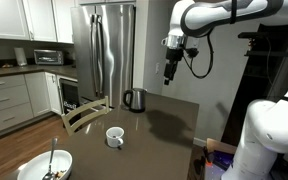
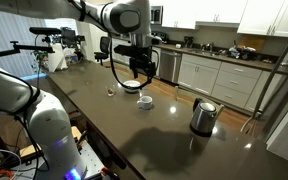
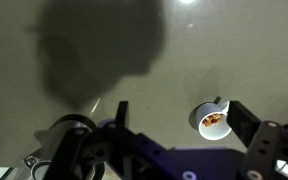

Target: Pour the cereal in the glass into the bowl then pour the cereal in the mug into the bowl.

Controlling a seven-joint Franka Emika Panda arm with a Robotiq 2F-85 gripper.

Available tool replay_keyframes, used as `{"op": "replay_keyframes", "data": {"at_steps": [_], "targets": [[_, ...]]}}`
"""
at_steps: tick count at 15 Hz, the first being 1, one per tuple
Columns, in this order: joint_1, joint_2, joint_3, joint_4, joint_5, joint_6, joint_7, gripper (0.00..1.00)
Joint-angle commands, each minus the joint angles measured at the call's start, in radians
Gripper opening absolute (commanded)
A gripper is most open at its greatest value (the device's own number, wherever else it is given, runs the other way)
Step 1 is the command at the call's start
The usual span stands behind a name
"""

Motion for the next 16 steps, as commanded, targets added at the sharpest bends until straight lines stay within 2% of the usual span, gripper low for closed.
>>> {"op": "replay_keyframes", "data": {"at_steps": [1,10,16], "targets": [[-0.004,0.001,0.004,0.002,0.002,-0.001,-0.002,1.00],[-0.004,0.001,0.004,0.002,0.002,-0.001,-0.002,1.00],[0.009,-0.061,0.052,-0.158,0.047,0.040,0.093,1.00]]}}
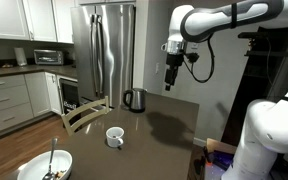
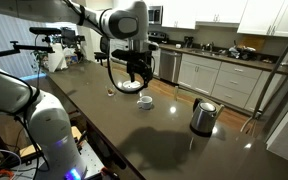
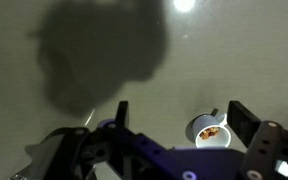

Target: Pour the cereal in the glass into the bowl then pour the cereal in the mug into the bowl.

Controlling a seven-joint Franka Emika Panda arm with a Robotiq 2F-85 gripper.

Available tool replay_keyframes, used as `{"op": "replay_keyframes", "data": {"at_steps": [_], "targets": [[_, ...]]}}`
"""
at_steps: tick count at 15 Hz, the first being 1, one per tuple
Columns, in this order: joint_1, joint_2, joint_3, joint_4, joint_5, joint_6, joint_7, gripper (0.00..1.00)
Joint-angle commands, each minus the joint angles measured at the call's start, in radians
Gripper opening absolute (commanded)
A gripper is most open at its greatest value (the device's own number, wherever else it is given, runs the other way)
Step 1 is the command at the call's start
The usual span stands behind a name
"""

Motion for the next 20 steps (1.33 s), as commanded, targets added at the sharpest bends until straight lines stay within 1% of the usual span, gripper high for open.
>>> {"op": "replay_keyframes", "data": {"at_steps": [1,3,5,8,10,11,13,15,16,18,19,20], "targets": [[0.013,-0.060,0.046,-0.129,0.059,0.040,0.098,1.00],[0.030,-0.083,0.077,-0.195,0.132,0.045,0.171,1.00],[0.052,-0.101,0.116,-0.268,0.219,0.085,0.251,1.00],[0.111,-0.094,0.171,-0.375,0.391,0.198,0.349,1.00],[0.167,-0.055,0.196,-0.428,0.527,0.301,0.377,1.00],[0.194,0.023,0.204,-0.383,0.590,0.345,0.384,1.00],[0.256,0.080,0.208,-0.404,0.739,0.460,0.365,1.00],[0.316,0.163,0.200,-0.402,0.919,0.564,0.293,1.00],[0.366,0.220,0.170,-0.388,1.001,0.609,0.258,1.00],[0.433,0.328,0.124,-0.340,1.170,0.644,0.153,1.00],[0.448,0.376,0.115,-0.315,1.254,0.640,0.098,1.00],[0.464,0.433,0.085,-0.280,1.338,0.615,0.030,1.00]]}}
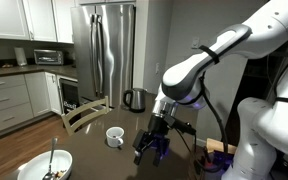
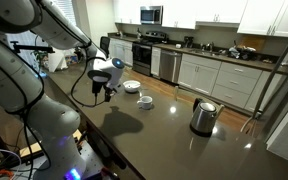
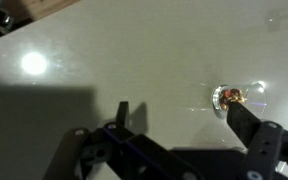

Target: Pour the cereal in the glass into the bowl then pour the cereal in the mug into the bowl.

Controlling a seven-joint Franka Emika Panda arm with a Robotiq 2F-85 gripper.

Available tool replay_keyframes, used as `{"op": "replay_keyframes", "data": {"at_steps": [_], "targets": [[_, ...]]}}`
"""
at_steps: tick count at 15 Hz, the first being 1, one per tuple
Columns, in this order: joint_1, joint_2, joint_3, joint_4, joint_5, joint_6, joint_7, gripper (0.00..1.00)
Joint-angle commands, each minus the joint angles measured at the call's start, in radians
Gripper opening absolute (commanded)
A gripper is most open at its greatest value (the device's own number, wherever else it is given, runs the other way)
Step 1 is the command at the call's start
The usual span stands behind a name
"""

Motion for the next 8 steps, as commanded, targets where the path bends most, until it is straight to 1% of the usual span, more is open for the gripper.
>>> {"op": "replay_keyframes", "data": {"at_steps": [1,2,3,4,5,6,8], "targets": [[0.049,0.215,-0.067,0.113,0.276,-0.021,-0.225,1.00],[-0.027,0.261,-0.005,0.146,0.349,-0.065,-0.280,1.00],[-0.043,0.301,0.004,0.170,0.396,-0.087,-0.318,1.00],[-0.061,0.336,0.021,0.195,0.407,-0.112,-0.347,1.00],[-0.074,0.245,0.046,0.127,0.349,-0.073,-0.273,1.00],[-0.086,0.278,0.054,0.146,0.354,-0.079,-0.284,1.00],[-0.098,0.286,0.066,0.147,0.353,-0.078,-0.284,1.00]]}}
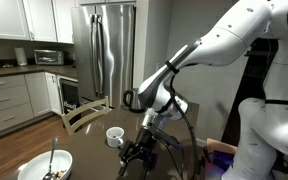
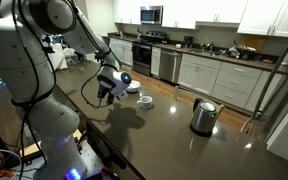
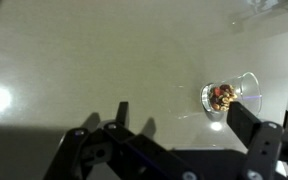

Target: Pour the cereal in the glass into the bowl then pour the cereal in the mug into the bowl.

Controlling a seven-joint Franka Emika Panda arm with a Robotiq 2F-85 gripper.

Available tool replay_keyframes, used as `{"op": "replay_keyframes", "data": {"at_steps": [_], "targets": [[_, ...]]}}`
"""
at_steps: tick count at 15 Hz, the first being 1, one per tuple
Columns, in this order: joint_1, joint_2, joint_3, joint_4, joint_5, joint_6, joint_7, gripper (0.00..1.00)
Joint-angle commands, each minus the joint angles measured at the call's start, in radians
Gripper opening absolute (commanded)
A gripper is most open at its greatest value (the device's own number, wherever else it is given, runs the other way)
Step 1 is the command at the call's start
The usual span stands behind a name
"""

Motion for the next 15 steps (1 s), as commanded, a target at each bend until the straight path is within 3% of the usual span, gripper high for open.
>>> {"op": "replay_keyframes", "data": {"at_steps": [1,3,9,15], "targets": [[-0.046,-0.007,0.048,-0.002,-0.002,-0.002,0.003,1.00],[-0.046,-0.014,0.050,-0.002,-0.002,-0.003,0.003,1.00],[-0.045,0.063,0.101,0.032,0.335,-0.057,-0.121,1.00],[-0.052,0.234,0.107,0.111,0.588,-0.222,-0.246,1.00]]}}
